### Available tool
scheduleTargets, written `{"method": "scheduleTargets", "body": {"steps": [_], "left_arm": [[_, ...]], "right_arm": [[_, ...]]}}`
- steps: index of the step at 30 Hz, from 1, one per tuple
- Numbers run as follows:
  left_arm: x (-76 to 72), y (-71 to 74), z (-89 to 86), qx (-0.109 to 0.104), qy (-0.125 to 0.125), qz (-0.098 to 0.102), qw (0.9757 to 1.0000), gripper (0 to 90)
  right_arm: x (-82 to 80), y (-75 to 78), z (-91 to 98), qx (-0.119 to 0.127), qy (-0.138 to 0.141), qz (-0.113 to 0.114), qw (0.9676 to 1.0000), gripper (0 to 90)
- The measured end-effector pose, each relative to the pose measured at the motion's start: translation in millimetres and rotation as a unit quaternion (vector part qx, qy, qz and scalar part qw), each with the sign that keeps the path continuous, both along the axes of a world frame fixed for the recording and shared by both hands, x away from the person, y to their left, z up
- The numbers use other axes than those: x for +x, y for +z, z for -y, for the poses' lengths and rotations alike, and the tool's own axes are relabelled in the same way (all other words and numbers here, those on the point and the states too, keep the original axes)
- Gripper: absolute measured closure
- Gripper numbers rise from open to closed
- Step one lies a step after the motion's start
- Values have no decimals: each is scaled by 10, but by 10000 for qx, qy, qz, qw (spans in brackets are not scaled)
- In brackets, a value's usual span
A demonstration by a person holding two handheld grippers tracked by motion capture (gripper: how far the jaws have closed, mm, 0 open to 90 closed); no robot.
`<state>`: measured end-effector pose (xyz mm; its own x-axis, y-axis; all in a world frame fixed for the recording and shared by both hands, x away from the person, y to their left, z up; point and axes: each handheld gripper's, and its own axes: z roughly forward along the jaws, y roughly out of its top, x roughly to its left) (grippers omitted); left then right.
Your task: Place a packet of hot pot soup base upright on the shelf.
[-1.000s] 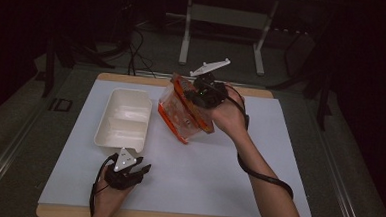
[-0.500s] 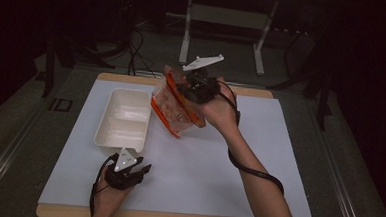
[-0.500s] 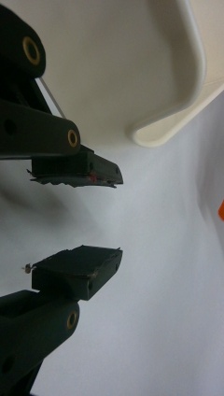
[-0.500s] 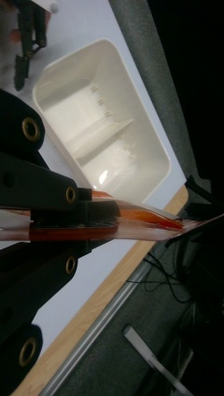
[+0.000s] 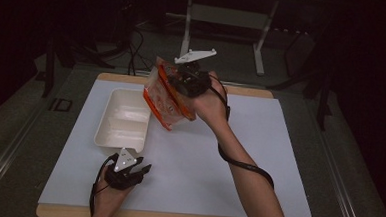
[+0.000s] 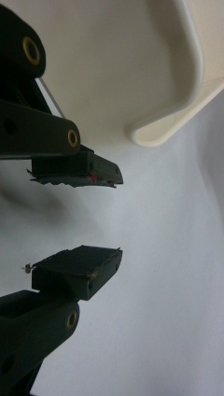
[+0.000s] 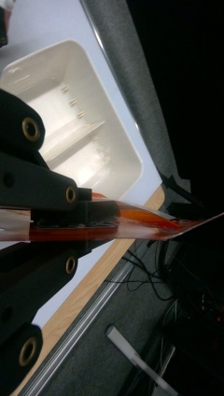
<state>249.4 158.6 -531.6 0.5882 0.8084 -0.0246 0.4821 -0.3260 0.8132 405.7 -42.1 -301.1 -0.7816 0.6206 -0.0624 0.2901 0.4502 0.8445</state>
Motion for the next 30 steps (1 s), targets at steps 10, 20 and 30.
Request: {"method": "scheduleTargets", "body": {"steps": [10,20,30], "left_arm": [[-5,-3,9,-12,-16,-3,10000,581],[-8,1,8,-37,-15,-5,10000,581],[-6,6,0,-44,-40,3,10000,580]], "right_arm": [[-8,69,-157,80,71,71,9999,900],[31,201,-357,292,86,179,9994,900],[78,94,-575,381,145,109,9991,900]]}}
